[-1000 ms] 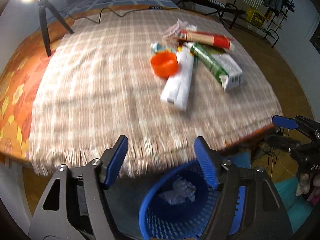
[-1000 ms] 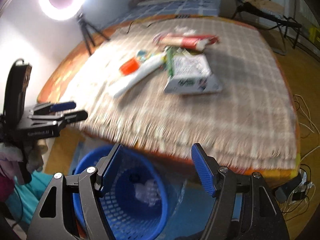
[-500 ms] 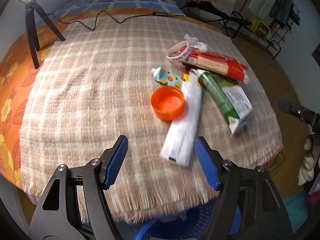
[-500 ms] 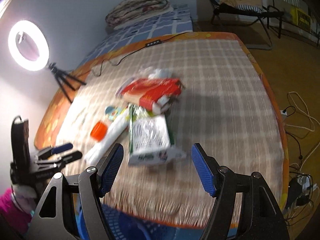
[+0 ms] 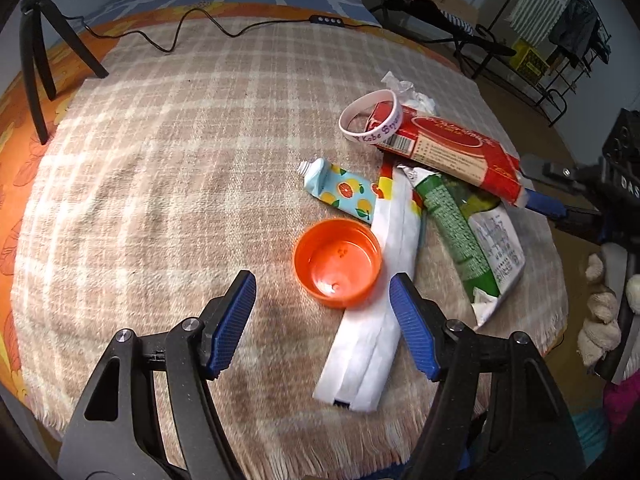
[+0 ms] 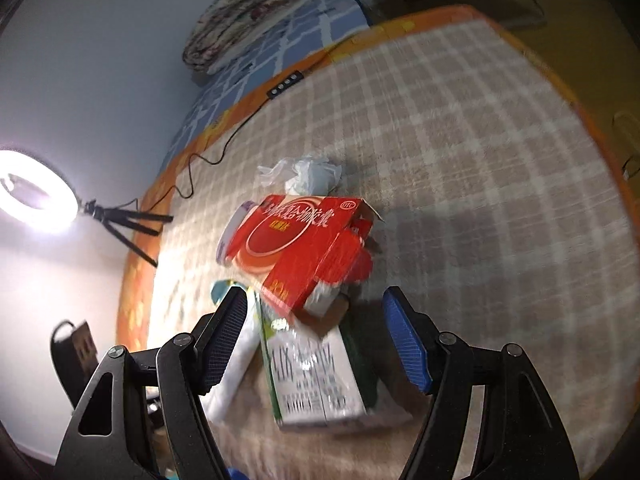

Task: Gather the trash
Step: 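Grasp the orange cap with the left tool while the right tool grasps the red medicine box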

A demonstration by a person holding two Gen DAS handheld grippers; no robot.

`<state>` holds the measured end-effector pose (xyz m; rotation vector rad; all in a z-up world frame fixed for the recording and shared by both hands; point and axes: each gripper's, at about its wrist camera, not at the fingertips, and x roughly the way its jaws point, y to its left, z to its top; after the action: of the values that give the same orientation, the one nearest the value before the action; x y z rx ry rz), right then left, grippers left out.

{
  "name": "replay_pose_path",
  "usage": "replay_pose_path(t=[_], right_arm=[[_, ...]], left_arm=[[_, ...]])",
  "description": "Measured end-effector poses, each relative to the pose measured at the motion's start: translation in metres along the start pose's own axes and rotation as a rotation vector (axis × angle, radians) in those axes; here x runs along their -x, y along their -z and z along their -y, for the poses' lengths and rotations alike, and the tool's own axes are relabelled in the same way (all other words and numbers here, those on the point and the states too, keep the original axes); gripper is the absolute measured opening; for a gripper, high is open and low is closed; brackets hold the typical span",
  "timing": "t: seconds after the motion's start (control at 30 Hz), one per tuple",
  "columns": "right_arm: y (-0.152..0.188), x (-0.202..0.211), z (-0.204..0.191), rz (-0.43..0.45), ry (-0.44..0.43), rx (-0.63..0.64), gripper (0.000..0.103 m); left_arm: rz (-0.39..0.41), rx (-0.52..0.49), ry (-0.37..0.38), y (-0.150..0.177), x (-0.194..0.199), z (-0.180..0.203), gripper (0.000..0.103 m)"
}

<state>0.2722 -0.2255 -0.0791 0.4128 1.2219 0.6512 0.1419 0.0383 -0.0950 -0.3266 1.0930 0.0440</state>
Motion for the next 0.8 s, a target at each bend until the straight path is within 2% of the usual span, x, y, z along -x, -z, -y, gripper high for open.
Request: replay_pose_path(t=[0.17,0.3,0.43,0.57,0.8], right_arm=[[-0.009,-0.018,0.010,-0.018,-0.073,-0.092,0.070],[-0.014,-0.022,0.005,-0.007,-0.093,-0.104,0.070],[-0.017,-0.019,-0.004,0.008,-0.101,-0.085,0.051],[-0.015,-0.018,-0.012,0.006,-0.085,-0.047,0.030],[-0.009,-0.012,-0.039,0.029,-0.049,0.079,0.020]], left_arm=[[-0.022,0.022,0.009,-0.005,-0.015,-0.003,0.071],[-0.017,0.023,0.012,-0.010,-0.020,-0.003,0.071],[-0.011,0.014,0.019,-0.019,-0.024,-0.003,0.069],[-0.003,-0.001,0.001,-0.026,-0.028,-0.003,0.051],[0.008,-0.017,-0.010,-0.027,-0.027,-0.013,0.049]])
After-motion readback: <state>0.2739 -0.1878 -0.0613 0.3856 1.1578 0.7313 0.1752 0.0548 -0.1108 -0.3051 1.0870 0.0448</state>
